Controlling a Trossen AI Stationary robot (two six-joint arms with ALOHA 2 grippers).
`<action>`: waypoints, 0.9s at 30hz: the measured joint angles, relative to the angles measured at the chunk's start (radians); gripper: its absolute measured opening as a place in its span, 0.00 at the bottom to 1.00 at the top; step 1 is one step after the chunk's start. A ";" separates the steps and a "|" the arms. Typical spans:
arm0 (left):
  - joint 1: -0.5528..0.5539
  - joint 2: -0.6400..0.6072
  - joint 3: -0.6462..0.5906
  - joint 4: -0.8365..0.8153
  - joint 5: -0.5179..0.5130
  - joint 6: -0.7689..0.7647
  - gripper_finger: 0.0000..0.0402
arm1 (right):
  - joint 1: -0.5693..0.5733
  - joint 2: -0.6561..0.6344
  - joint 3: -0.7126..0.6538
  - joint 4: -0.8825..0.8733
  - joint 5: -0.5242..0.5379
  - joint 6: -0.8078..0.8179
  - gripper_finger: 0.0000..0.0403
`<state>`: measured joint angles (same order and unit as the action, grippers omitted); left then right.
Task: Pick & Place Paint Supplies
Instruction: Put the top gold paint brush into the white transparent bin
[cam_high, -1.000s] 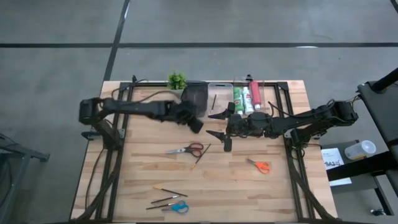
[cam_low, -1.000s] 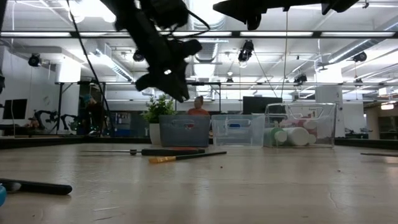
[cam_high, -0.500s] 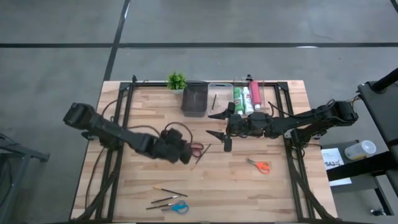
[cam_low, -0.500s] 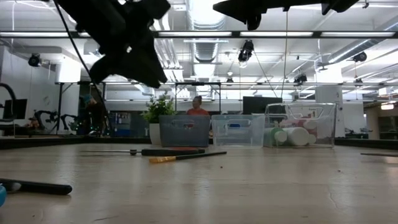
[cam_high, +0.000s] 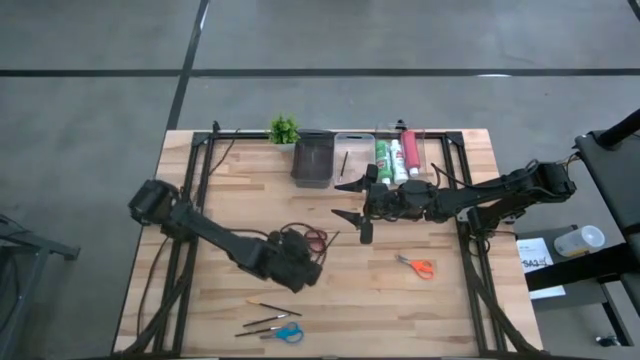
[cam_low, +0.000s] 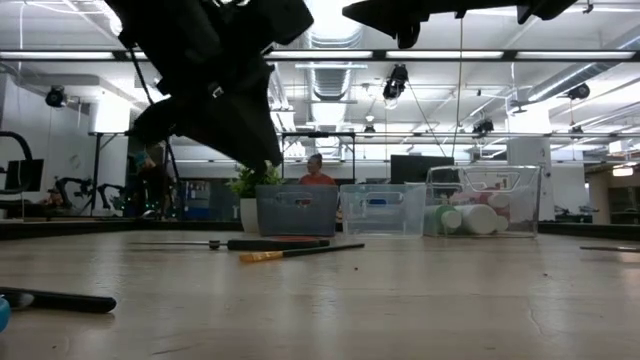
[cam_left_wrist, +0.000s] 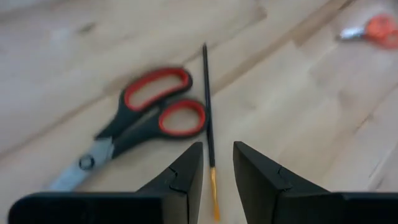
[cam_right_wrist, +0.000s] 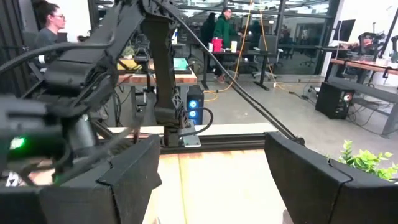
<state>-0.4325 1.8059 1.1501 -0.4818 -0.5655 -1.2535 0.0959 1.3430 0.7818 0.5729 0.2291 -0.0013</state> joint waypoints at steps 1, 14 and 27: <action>-0.001 0.019 0.027 -0.030 0.018 -0.007 0.24 | 0.000 0.000 0.000 0.000 0.000 0.000 0.71; -0.007 0.123 0.166 -0.161 0.169 -0.027 0.24 | 0.000 0.000 0.000 0.000 0.000 -0.001 0.71; -0.004 0.123 0.057 -0.009 0.155 -0.020 0.24 | 0.000 0.000 0.000 0.000 0.000 0.000 0.71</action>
<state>-0.4370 1.9289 1.2073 -0.4906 -0.4107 -1.2733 0.0959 1.3430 0.7818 0.5731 0.2291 -0.0013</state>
